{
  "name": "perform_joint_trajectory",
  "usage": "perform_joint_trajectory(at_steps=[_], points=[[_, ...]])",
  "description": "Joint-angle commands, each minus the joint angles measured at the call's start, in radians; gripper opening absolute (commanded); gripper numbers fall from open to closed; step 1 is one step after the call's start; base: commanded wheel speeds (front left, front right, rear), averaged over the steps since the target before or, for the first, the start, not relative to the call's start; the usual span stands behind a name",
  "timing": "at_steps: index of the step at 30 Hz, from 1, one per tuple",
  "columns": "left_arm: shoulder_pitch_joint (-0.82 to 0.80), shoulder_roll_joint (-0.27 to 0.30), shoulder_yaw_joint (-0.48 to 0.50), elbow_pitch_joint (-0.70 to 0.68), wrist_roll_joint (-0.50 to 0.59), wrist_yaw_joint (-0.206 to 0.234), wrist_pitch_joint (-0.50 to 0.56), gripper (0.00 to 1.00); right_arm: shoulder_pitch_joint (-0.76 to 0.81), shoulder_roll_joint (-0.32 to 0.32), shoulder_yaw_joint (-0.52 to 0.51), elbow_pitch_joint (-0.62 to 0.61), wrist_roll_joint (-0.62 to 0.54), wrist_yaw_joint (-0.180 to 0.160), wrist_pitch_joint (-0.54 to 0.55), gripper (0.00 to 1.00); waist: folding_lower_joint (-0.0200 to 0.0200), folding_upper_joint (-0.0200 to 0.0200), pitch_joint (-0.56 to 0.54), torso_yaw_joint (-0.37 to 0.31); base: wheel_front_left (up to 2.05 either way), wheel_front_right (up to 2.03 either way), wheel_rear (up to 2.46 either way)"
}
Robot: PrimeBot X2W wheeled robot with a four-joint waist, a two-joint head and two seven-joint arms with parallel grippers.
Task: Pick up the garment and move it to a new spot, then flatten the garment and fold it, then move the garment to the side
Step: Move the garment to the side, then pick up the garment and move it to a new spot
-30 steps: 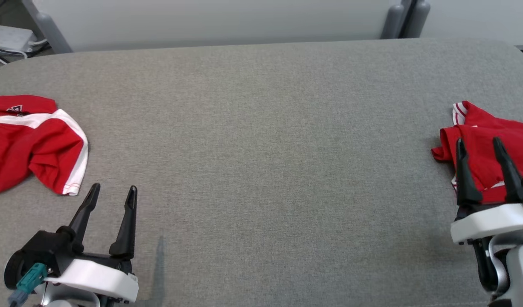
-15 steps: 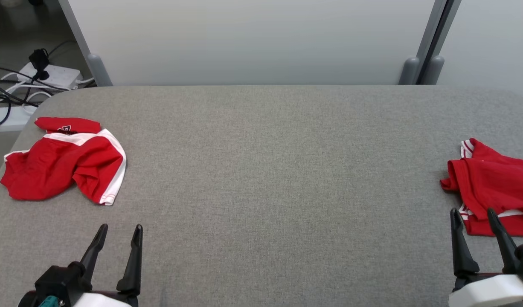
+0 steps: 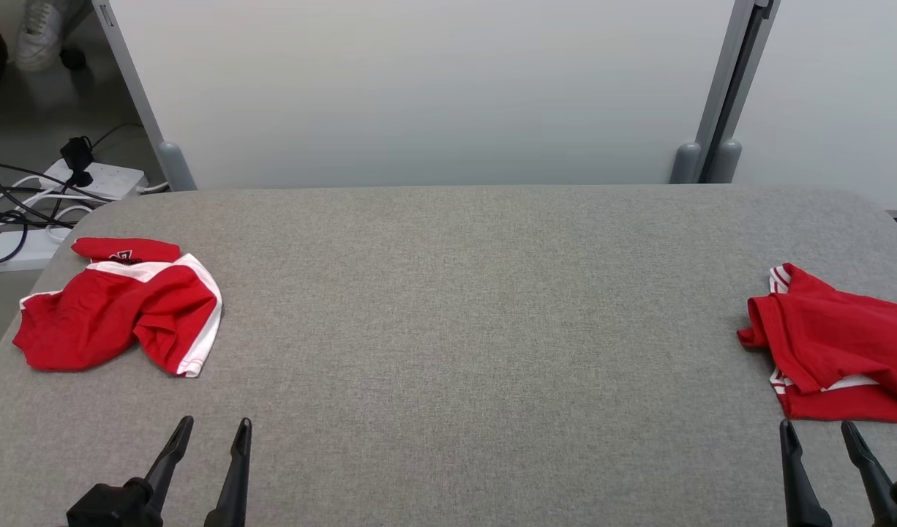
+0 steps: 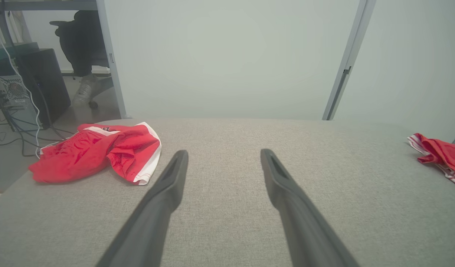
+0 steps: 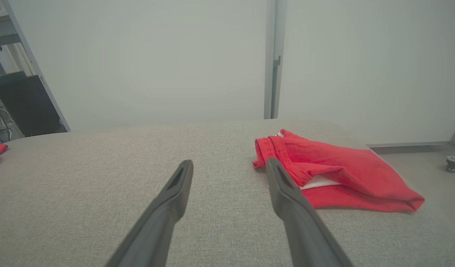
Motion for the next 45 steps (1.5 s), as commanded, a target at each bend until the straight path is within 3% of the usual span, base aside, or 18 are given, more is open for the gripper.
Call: perform_joint_trajectory(at_steps=[1, 7, 14, 22, 34, 45], points=[[-0.048, 0.031, 0.042, -0.016, -0.012, 0.0, -0.002, 1.0, -0.017, -0.015, 0.013, -0.038, 0.002, -0.003, 0.003, 1.0, 0.0, 0.0, -0.001, 0.0, 0.0, 0.0, 0.0], [-0.052, 0.03, 0.043, -0.011, -0.019, 0.002, 0.002, 1.0, -0.01, -0.014, 0.008, -0.042, 0.009, -0.003, 0.002, 1.0, 0.0, 0.0, -0.002, 0.003, 0.0, 0.0, 0.0], [-0.06, 0.021, 0.061, 0.003, -0.026, 0.036, 0.008, 1.0, -0.008, -0.014, 0.013, -0.04, 0.019, -0.003, -0.003, 1.0, 0.0, 0.0, 0.001, 0.038, 0.0, 0.0, 0.0], [-0.047, 0.014, 0.105, 0.003, -0.034, 0.083, 0.002, 1.0, -0.036, -0.014, 0.064, -0.052, 0.028, -0.003, -0.002, 1.0, 0.0, 0.0, 0.002, 0.172, 0.0, 0.0, 0.0], [-0.033, 0.009, 0.121, 0.0, -0.033, 0.096, -0.004, 1.0, -0.061, -0.014, 0.133, -0.025, 0.056, -0.003, -0.016, 1.0, 0.0, 0.0, -0.009, 0.393, 0.0, 0.0, 0.0], [-0.033, 0.003, 0.107, -0.02, -0.029, 0.1, 0.0, 1.0, -0.065, -0.014, 0.149, -0.003, 0.071, -0.003, -0.031, 1.0, 0.0, 0.0, -0.01, 0.454, 0.0, 0.0, 0.0]])
